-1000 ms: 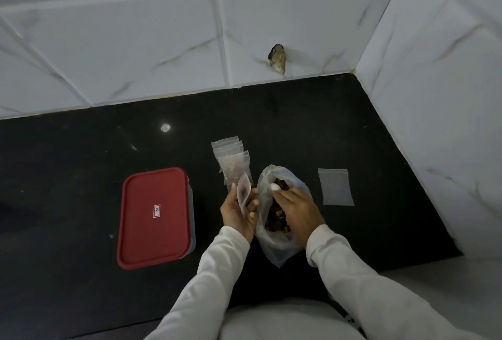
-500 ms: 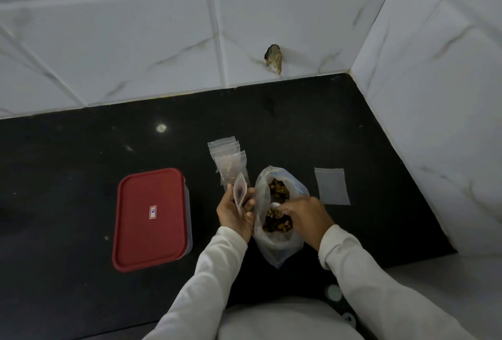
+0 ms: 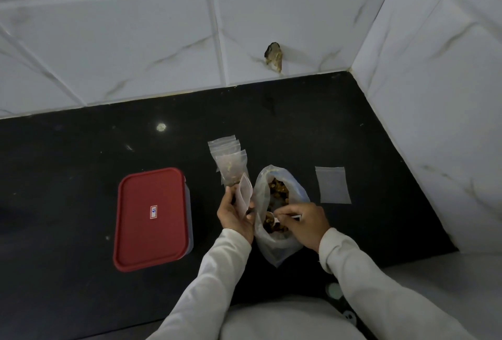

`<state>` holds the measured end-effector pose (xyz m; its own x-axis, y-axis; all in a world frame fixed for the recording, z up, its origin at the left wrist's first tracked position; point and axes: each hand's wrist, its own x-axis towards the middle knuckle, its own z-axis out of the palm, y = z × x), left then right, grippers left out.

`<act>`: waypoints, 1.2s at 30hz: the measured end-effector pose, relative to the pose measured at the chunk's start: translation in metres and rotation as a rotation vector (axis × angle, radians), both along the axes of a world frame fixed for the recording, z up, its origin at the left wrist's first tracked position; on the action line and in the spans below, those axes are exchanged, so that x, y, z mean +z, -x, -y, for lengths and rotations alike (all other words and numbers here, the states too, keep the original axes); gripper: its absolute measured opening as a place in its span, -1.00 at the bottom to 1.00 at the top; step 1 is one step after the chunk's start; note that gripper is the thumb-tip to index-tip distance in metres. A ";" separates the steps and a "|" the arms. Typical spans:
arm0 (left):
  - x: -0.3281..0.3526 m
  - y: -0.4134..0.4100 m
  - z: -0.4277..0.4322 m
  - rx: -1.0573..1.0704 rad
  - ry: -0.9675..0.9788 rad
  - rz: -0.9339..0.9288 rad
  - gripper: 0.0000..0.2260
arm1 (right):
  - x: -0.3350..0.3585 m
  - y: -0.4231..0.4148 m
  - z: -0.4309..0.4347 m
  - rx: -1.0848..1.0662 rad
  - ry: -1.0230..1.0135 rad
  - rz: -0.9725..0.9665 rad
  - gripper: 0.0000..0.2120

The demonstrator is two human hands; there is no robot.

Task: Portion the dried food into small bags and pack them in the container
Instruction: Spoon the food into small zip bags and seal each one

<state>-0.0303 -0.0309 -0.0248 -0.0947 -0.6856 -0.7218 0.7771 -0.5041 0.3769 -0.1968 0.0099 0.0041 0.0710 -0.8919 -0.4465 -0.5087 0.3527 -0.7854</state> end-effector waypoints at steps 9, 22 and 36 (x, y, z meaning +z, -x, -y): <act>0.005 0.001 0.002 0.017 0.010 -0.018 -0.72 | -0.003 -0.011 0.006 -0.130 -0.094 0.010 -0.86; 0.011 -0.011 0.007 0.034 -0.007 0.005 -0.71 | 0.010 0.000 0.003 -0.365 -0.242 0.246 -0.85; 0.024 -0.010 0.009 -0.059 0.205 -0.071 -0.74 | 0.067 0.015 0.000 -0.456 0.001 0.343 -0.85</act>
